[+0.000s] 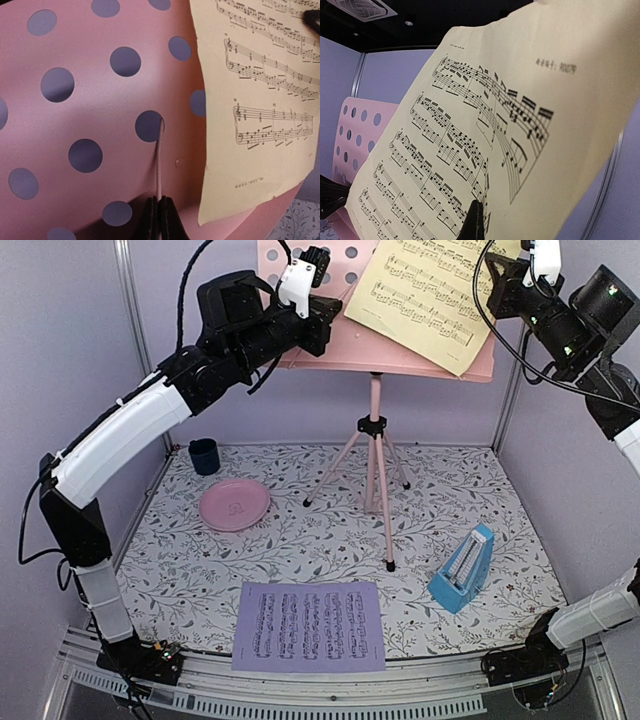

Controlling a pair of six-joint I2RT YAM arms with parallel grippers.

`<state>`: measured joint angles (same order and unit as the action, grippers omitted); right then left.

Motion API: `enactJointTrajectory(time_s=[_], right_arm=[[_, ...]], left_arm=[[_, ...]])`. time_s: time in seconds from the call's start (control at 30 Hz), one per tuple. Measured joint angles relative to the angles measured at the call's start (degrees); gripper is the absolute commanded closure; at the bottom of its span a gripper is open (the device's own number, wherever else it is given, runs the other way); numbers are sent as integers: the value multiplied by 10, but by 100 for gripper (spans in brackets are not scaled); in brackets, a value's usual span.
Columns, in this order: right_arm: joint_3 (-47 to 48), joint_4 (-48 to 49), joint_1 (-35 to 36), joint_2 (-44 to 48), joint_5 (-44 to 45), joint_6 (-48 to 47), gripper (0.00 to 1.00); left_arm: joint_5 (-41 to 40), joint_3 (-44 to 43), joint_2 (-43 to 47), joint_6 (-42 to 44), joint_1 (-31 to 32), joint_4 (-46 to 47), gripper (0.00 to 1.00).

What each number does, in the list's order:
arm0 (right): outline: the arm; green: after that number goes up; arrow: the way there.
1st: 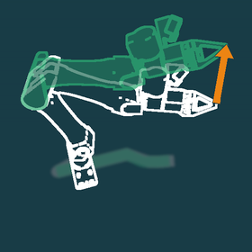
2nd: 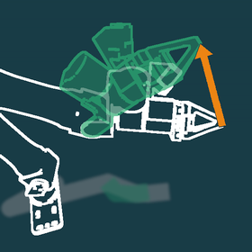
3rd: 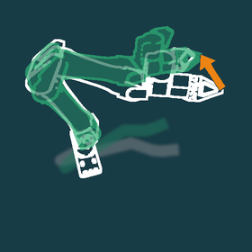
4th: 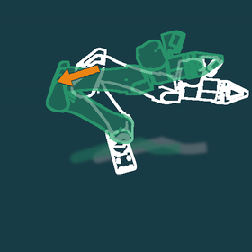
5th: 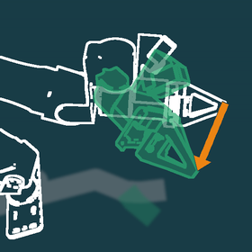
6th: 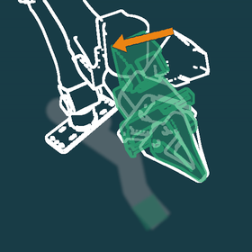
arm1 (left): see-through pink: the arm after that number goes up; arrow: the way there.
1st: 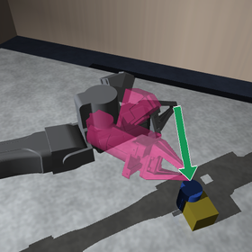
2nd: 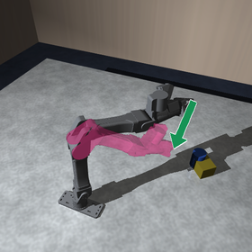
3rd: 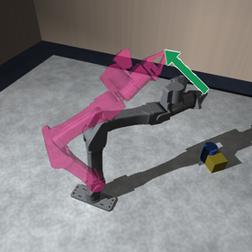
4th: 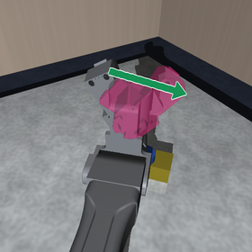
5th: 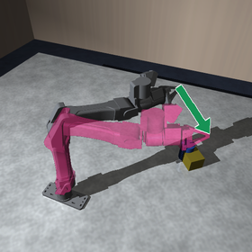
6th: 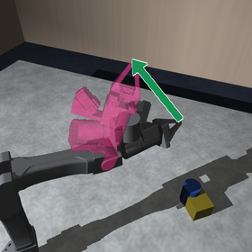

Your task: Set up the instrument practice props

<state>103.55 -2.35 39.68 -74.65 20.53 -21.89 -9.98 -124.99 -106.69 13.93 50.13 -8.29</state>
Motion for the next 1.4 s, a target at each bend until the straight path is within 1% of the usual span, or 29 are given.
enactJointTrajectory(time_s=[0.07,0.23,0.43,0.5,0.97,1.07,1.2,1.4], right_arm=[[0,2,0,0,6,-4,100],[0,3,0,0,17,-14,100],[-1,3,0,-2,25,-23,100],[-1,3,0,-3,29,-26,100],[-1,21,0,-26,70,-70,100],[-1,24,0,-26,79,-79,100],[-1,28,0,-26,83,-85,100],[-1,30,-1,-27,90,-91,100]], left_arm=[[0,17,13,2,0,7,100],[-10,25,15,9,0,16,100],[-44,-17,-10,11,6,-6,100],[-44,-16,-12,12,6,-4,100],[-21,108,52,14,6,89,100],[-30,101,49,8,5,87,100],[-49,68,25,-3,5,79,100],[-54,74,21,-16,6,98,100]])
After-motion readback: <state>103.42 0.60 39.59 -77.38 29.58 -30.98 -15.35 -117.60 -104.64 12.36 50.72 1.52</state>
